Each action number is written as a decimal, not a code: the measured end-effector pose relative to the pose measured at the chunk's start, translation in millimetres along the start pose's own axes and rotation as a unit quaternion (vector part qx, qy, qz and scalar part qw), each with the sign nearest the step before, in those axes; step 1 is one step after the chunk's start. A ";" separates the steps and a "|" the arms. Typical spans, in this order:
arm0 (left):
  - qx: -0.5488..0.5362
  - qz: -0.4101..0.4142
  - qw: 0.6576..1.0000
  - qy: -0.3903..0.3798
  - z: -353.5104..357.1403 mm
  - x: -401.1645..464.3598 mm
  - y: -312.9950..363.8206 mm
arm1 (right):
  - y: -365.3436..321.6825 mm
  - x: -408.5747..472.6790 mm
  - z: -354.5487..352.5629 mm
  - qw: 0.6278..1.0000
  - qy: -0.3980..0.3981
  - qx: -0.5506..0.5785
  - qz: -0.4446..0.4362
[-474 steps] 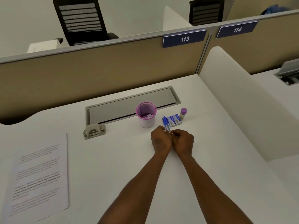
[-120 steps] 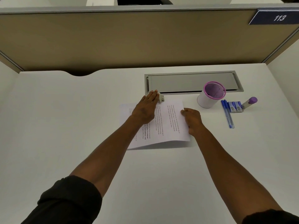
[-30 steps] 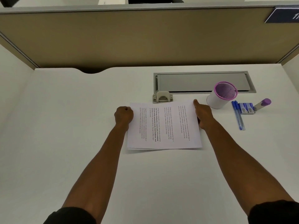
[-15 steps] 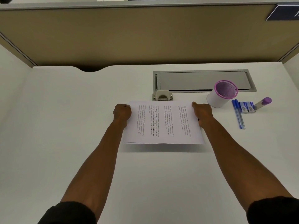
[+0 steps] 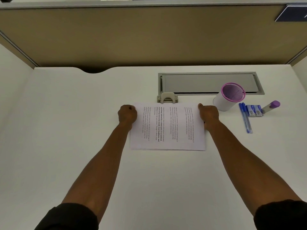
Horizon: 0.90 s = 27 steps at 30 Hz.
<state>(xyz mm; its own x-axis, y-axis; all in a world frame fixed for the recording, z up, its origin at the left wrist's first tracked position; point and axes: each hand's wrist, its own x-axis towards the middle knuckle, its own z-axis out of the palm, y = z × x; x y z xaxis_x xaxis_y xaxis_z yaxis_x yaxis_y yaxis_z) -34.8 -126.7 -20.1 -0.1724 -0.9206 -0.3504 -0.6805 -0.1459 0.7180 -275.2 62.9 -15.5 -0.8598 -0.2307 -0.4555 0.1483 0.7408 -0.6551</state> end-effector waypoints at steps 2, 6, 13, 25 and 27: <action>0.006 0.009 1.000 0.012 1.7 -0.2 2.7 | -0.3 1.1 1.0 1.000 0.009 -0.012 -0.006; -0.003 0.018 0.999 0.040 4.9 1.0 6.4 | -0.3 3.3 3.1 0.999 0.023 -0.022 -0.015; -0.009 0.028 0.998 0.061 7.0 2.8 6.6 | -6.2 8.2 4.7 0.999 0.034 -0.026 -0.023; -0.014 0.066 0.995 0.075 9.0 3.6 9.0 | -6.8 3.5 9.4 0.993 0.102 0.020 -0.064; -0.007 0.074 0.994 0.083 9.2 3.9 10.0 | -7.7 1.3 10.6 0.991 0.112 0.002 -0.075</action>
<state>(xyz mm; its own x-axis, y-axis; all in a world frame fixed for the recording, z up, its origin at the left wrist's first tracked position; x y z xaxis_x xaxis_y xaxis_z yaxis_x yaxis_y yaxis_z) -48.8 -128.4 -19.8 -0.1500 -0.9791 -0.1377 -0.6465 -0.0083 0.7629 -272.3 50.3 -17.5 -0.9589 -0.1923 -0.2085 0.0125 0.7058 -0.7083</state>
